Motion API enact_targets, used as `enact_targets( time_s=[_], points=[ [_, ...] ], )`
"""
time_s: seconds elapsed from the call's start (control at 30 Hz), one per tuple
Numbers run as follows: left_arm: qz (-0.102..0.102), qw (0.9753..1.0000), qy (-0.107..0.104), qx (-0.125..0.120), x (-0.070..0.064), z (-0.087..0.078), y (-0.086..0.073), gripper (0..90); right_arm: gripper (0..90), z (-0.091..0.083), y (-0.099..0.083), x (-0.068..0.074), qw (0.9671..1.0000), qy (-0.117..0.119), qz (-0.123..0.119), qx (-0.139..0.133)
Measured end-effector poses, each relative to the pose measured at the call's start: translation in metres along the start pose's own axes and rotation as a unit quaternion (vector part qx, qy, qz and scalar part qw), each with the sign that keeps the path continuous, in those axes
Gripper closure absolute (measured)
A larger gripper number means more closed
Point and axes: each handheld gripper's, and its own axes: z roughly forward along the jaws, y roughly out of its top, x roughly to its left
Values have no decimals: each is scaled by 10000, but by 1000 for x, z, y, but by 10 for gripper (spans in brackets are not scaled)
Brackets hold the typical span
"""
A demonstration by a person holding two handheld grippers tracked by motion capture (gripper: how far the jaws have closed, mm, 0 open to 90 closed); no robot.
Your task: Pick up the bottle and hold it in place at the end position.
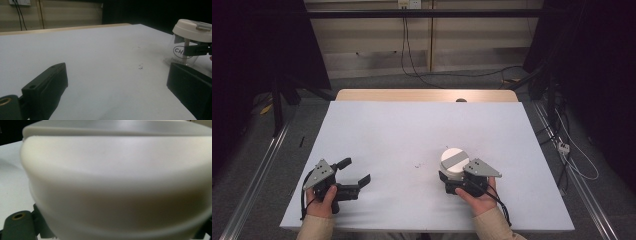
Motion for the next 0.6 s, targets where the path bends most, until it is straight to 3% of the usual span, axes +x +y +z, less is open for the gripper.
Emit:
enact_targets(
  time_s=[0.17, 0.6],
  points=[
    [-10, 10000, -36, -14, -1, 1, 0, 31, 166, 5, 2, 1, 10000, 36, -16, -37],
    [-43, 10000, -34, -42, 0, 1, 0, 31, 181, 3, 12, 1, 9996, 181, -38, -219]
  ],
)
